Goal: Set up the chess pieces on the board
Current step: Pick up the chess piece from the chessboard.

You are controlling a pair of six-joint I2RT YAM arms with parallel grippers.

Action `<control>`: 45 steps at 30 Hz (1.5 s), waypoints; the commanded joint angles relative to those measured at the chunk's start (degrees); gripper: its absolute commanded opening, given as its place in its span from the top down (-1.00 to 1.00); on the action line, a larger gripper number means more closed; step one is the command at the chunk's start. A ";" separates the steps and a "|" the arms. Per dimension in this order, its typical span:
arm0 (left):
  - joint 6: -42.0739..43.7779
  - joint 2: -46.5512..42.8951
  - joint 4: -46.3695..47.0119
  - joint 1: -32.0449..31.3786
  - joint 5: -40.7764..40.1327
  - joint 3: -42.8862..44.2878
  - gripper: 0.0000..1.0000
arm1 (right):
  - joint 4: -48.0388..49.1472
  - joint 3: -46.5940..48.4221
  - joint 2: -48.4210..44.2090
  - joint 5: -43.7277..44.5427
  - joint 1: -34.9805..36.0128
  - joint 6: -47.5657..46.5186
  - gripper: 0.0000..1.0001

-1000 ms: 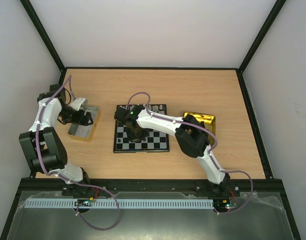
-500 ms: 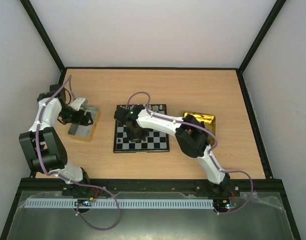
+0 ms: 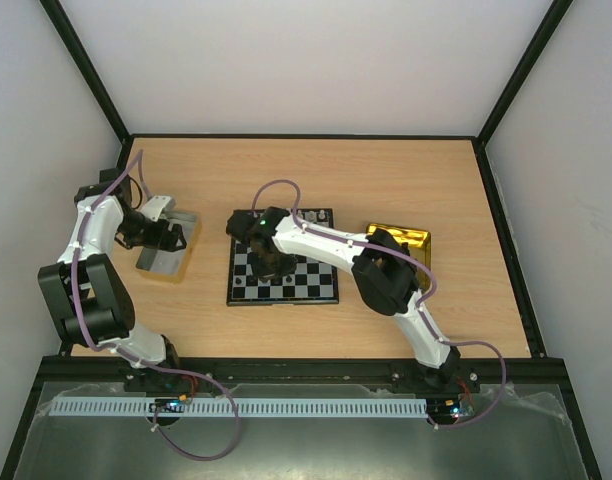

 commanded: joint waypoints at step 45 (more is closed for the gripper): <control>-1.14 0.41 -0.66 -0.47 0.44 0.48 -0.86 | -1.13 -3.40 -3.74 4.02 -11.76 -4.97 0.64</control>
